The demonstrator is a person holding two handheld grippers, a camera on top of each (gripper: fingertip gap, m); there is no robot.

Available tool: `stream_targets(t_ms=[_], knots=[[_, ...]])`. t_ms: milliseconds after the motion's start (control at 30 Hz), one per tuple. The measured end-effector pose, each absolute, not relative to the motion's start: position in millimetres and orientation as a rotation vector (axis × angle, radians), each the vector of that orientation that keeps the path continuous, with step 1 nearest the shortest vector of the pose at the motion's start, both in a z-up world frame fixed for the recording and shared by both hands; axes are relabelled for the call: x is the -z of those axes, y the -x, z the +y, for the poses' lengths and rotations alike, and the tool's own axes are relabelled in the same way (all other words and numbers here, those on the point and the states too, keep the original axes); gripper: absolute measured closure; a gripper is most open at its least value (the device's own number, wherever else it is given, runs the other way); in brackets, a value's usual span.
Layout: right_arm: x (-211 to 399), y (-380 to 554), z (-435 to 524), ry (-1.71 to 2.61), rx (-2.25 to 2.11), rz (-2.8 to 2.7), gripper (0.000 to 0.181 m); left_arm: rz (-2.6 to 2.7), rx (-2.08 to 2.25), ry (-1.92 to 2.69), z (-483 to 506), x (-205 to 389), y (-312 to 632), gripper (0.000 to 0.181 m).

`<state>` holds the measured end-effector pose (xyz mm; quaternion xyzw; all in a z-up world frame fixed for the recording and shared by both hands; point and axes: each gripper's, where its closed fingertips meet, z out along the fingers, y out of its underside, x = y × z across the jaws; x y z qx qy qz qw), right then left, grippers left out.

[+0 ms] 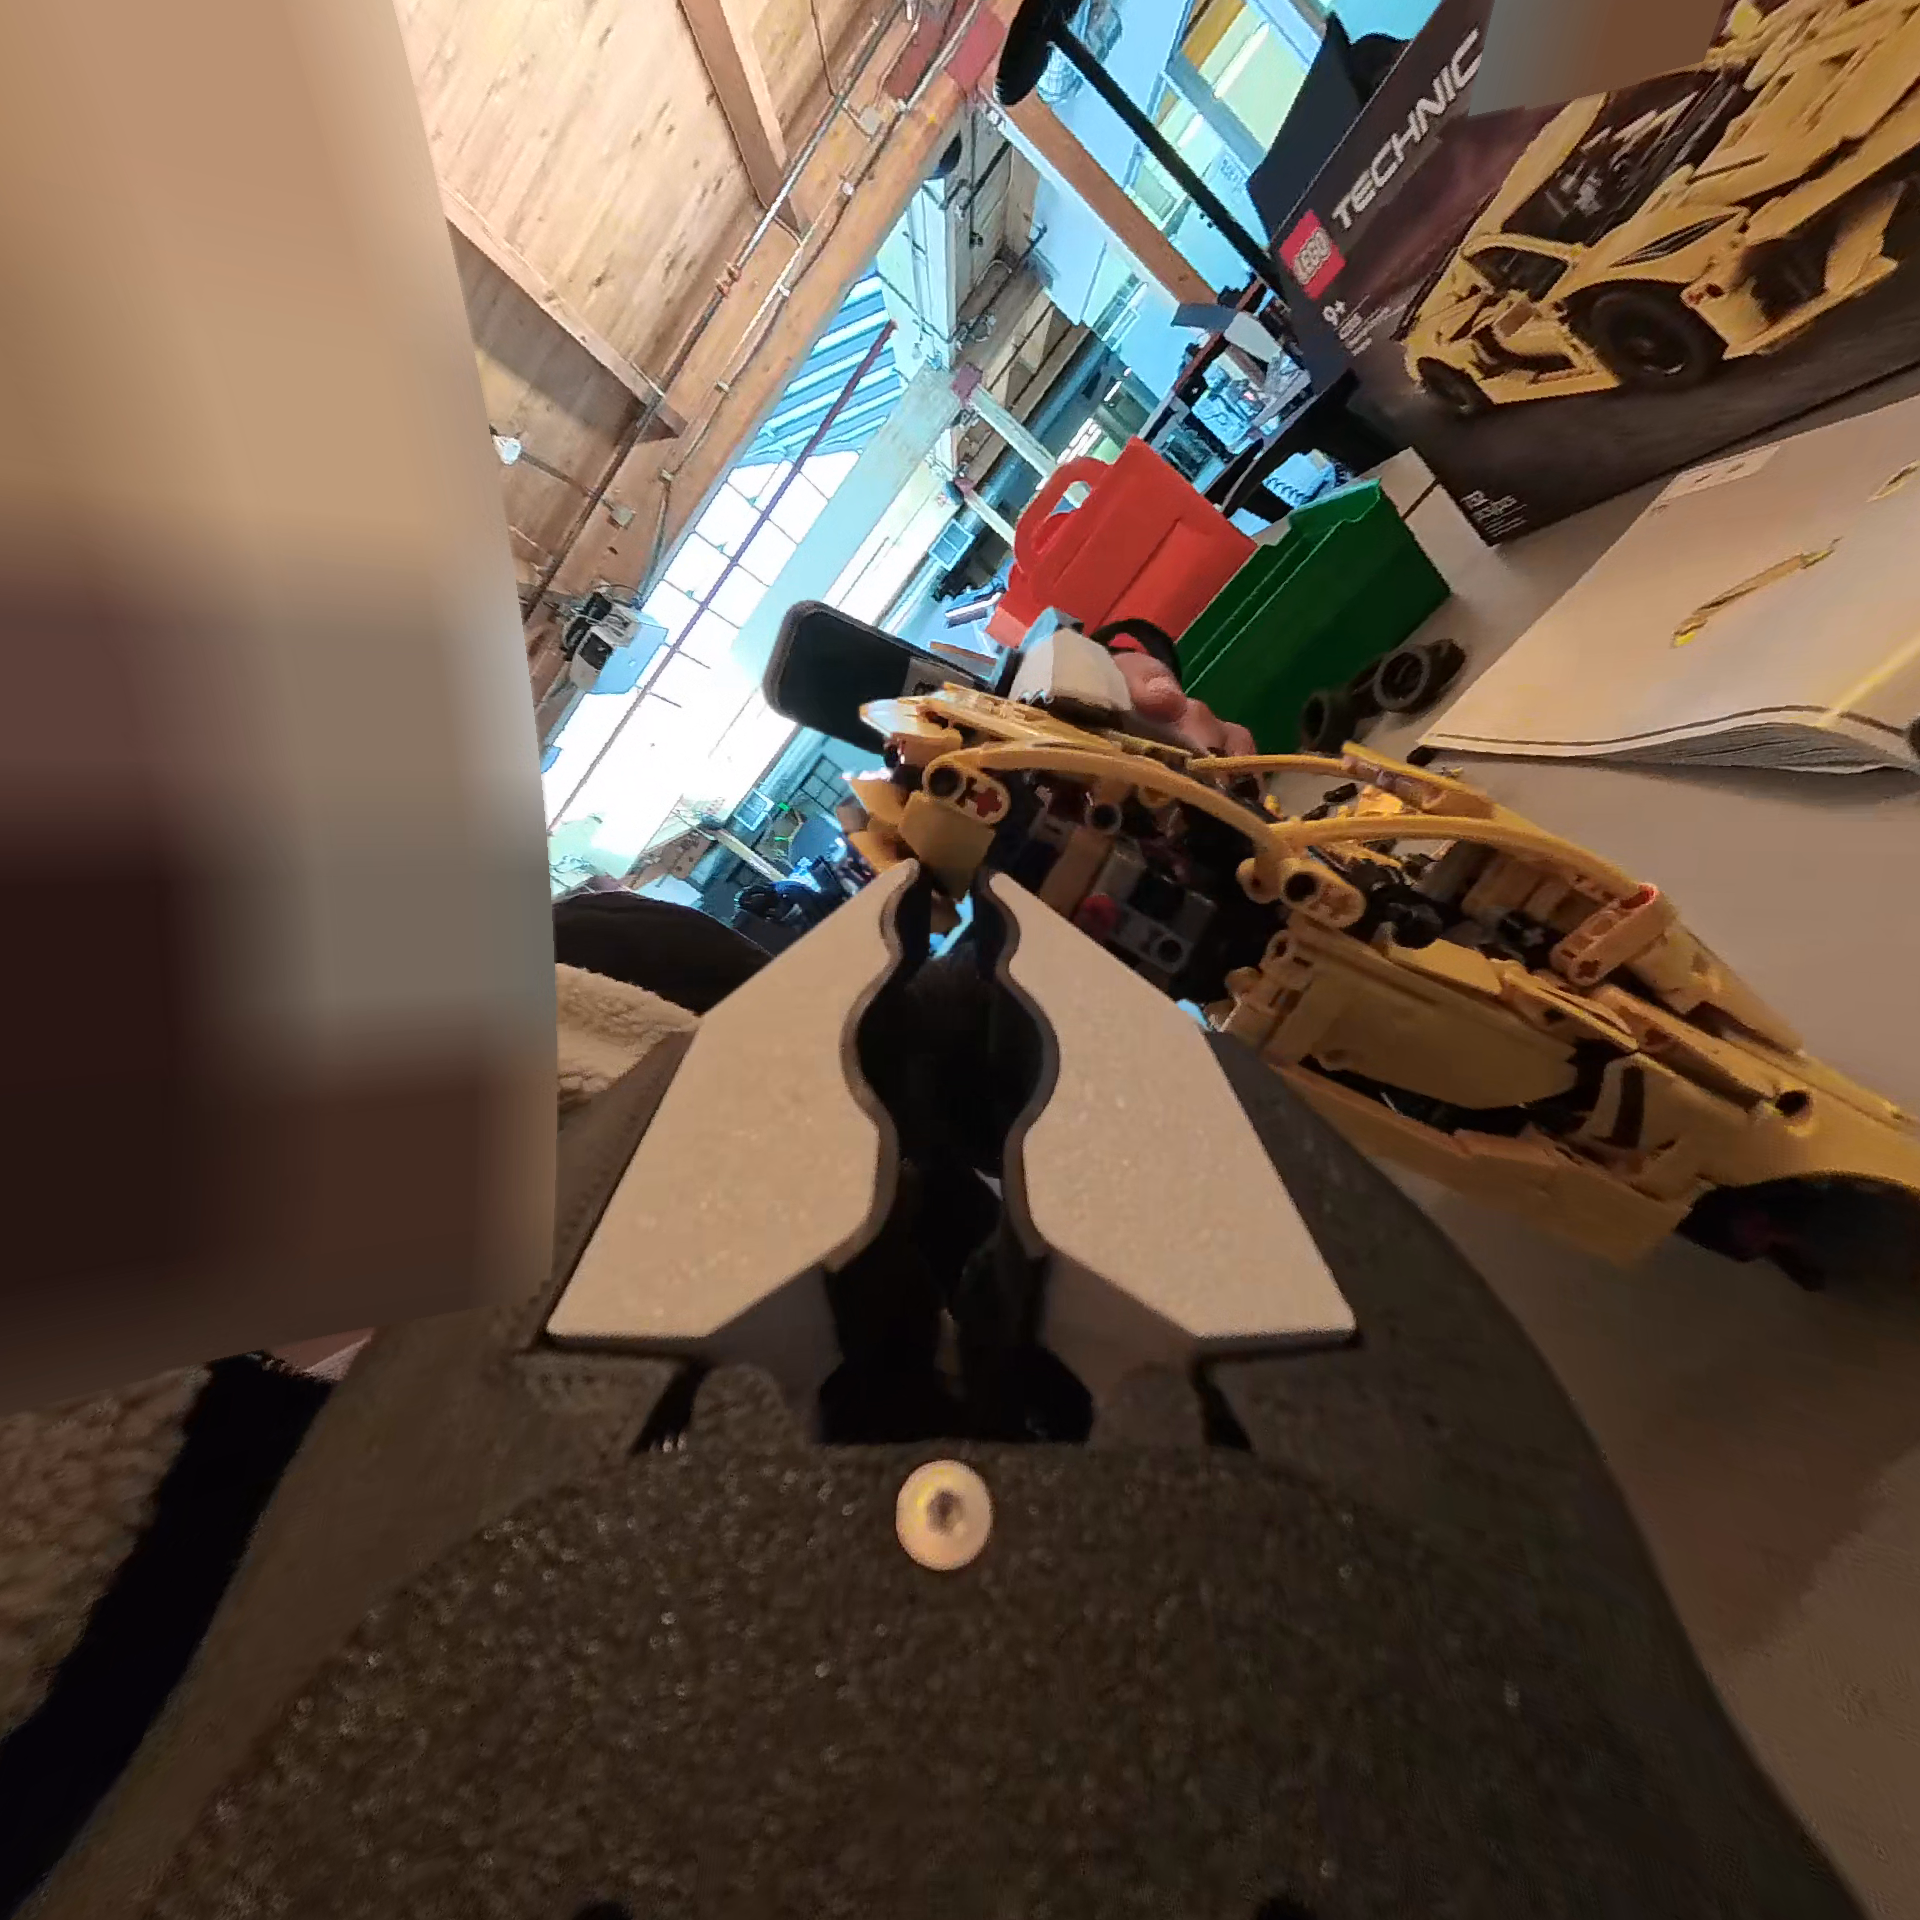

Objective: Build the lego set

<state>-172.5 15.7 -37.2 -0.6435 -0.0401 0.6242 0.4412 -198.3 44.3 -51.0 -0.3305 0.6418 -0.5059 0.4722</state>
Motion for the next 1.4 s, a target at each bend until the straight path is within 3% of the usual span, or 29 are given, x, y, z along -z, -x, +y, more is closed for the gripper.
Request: stream_targets(t_ms=[500,667,833,1100,1400], knots=[[37,173,20,1.547,-1.557,-0.061,0.175,1.563,1.214,0.827,44,52,195,0.137],[44,155,25,1.577,-1.168,-0.261,0.168,1.546,1.278,0.865,50,50,195,0.137],[51,148,26,1.543,-0.754,-0.529,0.147,1.588,1.393,0.834,53,49,204,0.136],[90,154,41,1.582,-0.748,-0.568,0.156,1.645,1.401,0.808,50,51,210,0.136],[85,159,51,1.526,-0.777,-0.565,0.174,1.627,1.428,0.84,53,50,209,0.136]])
